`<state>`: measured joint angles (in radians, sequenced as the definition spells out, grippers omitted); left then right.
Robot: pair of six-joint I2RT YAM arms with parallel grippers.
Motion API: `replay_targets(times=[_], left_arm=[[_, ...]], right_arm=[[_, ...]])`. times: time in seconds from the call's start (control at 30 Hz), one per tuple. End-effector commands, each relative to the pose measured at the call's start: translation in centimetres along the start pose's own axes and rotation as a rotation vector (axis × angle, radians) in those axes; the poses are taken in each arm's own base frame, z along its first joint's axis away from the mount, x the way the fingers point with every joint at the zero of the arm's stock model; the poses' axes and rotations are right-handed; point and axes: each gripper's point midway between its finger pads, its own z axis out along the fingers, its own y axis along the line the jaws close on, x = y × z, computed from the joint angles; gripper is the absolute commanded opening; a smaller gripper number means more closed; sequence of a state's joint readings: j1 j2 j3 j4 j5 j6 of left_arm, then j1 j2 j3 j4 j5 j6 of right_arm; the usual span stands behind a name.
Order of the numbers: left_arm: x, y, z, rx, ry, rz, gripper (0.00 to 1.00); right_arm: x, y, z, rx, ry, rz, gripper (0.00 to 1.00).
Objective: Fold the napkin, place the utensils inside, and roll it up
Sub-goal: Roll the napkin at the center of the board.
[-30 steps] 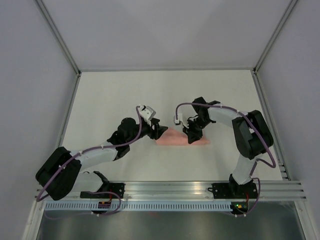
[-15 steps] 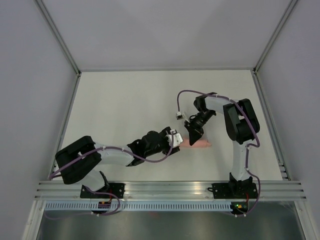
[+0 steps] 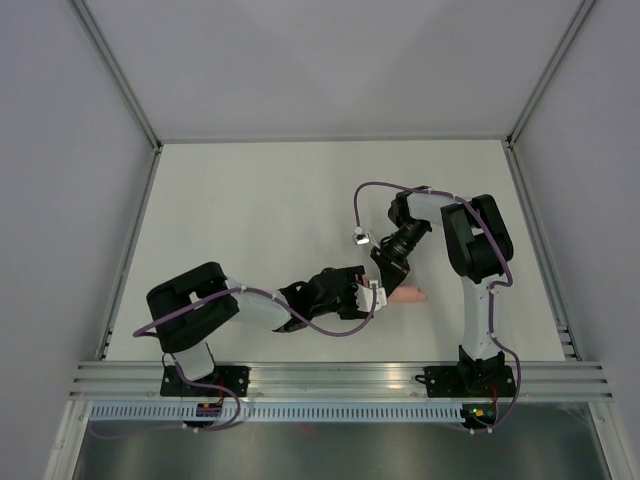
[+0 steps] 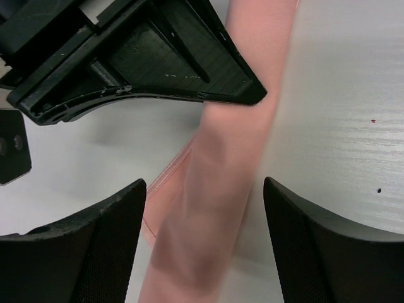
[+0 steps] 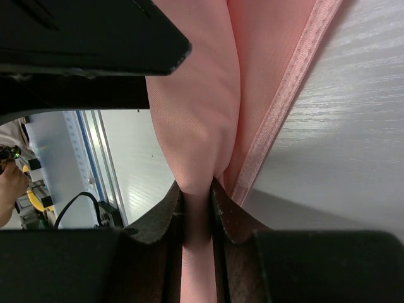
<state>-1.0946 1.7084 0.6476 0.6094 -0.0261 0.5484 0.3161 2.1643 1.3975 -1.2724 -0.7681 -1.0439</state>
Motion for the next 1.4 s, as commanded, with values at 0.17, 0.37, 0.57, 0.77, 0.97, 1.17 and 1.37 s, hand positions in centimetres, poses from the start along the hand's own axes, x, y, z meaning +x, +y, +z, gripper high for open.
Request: replay_targets(times=[0.17,0.37,0.57,0.77,0.97,1.17,1.37], left_arm=[[0.7,-1.3,1.4,0.074,0.049,0.090,0.62],[2.1,-2.8,1.8,0.126,0.080,0.076,0.56],[3.2,-4.3,1.9,0.185,0.116,0.044,0.28],[3.7,-5.4,1.9,0.254,0.158,-0.027,0.02],[4.0,-6.1,1.5,0.331,0.171,-0.152,0.02],[4.8,-6.6,1.2,0.405,0.204,-0.283,0.02],[5.8,-6.1,0.8,0.456,0.260,-0.419,0.02]], right_arm=[[2.0,-4.7,0.6,0.107,0.109,-0.087,0.01],[2.0,-4.8,0.7,0.103,0.106,-0.083,0.01],[2.0,-4.9,0.6,0.116,0.099,-0.085,0.04],[0.9,-4.1,-0.3,0.161,0.052,-0.117,0.26],[-1.6,-2.4,-2.8,0.252,-0.049,-0.166,0.50],[-3.4,-1.9,-6.2,0.432,-0.213,-0.167,0.52],[-3.8,-1.6,-10.8,0.639,-0.418,-0.189,0.54]])
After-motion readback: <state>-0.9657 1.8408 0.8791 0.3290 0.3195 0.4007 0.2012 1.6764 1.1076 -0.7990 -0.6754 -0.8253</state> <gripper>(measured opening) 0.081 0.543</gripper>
